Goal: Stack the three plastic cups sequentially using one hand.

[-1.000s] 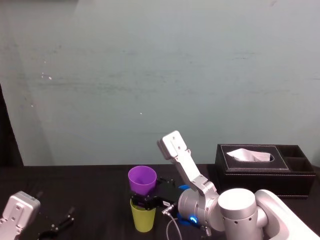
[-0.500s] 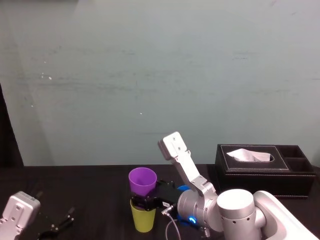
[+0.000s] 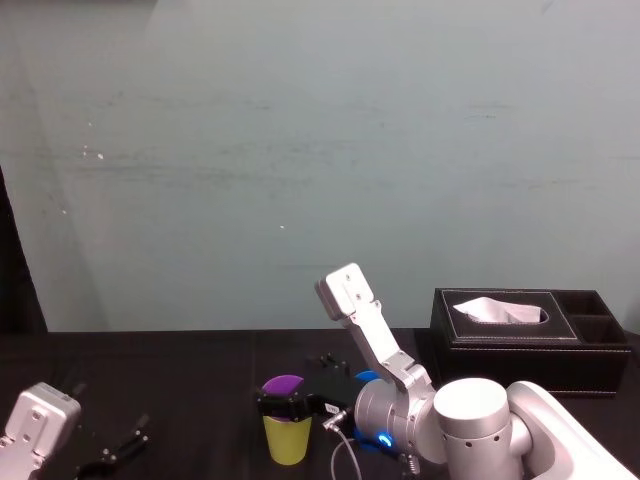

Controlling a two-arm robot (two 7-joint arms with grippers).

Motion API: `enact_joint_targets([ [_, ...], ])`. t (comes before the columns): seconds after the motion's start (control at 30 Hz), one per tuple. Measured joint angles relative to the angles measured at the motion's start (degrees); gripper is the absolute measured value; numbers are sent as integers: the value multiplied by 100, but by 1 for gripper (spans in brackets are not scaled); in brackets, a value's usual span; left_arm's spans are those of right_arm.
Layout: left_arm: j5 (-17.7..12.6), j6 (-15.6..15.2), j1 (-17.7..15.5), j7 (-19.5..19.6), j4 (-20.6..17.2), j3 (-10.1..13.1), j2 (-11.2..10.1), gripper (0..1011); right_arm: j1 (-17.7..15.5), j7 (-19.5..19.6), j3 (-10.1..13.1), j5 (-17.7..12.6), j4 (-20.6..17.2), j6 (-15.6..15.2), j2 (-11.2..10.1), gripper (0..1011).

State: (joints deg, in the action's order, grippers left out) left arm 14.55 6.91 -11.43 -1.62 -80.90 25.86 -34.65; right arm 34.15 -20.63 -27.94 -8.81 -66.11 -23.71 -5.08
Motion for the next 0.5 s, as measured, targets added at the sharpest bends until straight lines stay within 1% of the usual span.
enact_joint_targets([
  [0.5,0,0,0,0,0,0,0,1000,-3,9,-4,6,-10,0,-5,1003],
])
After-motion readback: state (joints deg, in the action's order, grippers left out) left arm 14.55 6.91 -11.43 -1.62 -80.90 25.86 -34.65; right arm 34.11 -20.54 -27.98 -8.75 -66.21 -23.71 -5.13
